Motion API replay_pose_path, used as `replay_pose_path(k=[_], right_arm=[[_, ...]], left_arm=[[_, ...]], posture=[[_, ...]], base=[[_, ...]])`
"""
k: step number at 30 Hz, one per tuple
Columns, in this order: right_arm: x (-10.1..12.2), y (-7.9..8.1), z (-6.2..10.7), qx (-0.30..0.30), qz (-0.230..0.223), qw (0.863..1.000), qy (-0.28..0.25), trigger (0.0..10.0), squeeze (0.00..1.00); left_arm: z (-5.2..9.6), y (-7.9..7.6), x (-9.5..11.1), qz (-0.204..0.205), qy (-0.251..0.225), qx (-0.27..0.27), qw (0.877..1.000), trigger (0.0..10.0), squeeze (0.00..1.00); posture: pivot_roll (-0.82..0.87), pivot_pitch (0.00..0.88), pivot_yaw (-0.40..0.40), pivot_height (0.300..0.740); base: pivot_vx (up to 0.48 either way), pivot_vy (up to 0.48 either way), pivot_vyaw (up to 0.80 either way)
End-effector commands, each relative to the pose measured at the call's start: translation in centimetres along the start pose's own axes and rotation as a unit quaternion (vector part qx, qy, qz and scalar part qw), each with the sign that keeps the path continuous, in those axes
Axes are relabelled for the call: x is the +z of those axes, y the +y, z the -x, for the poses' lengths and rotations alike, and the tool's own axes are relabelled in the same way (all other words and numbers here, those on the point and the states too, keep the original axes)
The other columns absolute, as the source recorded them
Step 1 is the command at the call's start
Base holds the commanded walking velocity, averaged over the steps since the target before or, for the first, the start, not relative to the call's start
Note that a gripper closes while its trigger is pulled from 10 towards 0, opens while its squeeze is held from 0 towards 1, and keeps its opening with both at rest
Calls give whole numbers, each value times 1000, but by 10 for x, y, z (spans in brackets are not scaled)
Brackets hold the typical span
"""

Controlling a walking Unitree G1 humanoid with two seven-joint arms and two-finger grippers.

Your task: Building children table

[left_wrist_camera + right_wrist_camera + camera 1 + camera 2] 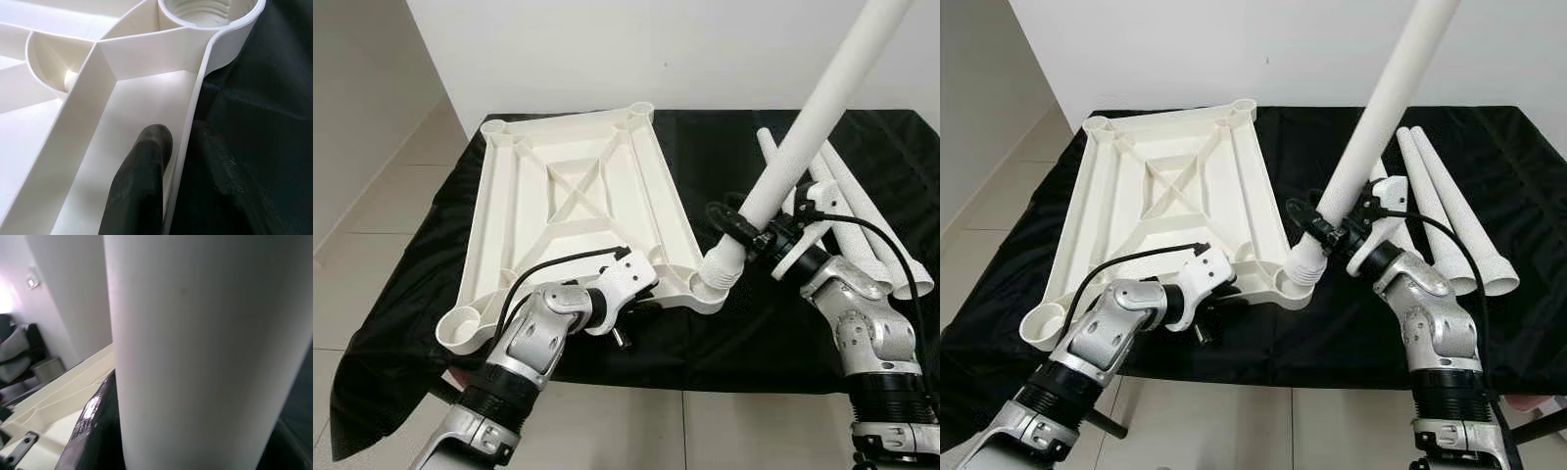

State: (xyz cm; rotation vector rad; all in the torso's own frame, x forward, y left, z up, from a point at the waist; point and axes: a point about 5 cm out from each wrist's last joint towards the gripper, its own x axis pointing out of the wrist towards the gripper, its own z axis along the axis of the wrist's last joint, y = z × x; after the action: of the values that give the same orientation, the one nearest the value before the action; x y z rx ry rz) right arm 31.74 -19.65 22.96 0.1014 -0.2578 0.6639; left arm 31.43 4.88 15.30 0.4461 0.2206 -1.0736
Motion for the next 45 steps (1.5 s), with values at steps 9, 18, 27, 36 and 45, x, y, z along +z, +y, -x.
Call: replay_pose_path(k=[9,18,27,36,45], right_arm=[[5,-2,9,-27,13,999,-19,10000,0],[11,-4,14,-45,22,998,-29,10000,0],[14,0,19,-58,25,997,-37,10000,0],[17,-1,20,-68,25,996,-46,10000,0],[19,-1,15,-77,9,994,-72,10000,0]], left_arm=[[-4,-2,13,-53,-40,47,997,10000,0],[-22,-13,23,-42,-41,15,998,10000,0],[-38,-16,30,-22,-34,24,999,10000,694],[-33,-4,32,-11,-35,41,998,10000,1000],[5,11,62,4,-157,6,988,10000,0]], posture=[[-168,83,100,740],[-181,99,123,740],[-192,113,142,740],[-187,114,147,740],[-149,111,135,740]], base=[[0,0,0],[0,0,0],[0,0,0],[0,0,0],[0,0,0]])
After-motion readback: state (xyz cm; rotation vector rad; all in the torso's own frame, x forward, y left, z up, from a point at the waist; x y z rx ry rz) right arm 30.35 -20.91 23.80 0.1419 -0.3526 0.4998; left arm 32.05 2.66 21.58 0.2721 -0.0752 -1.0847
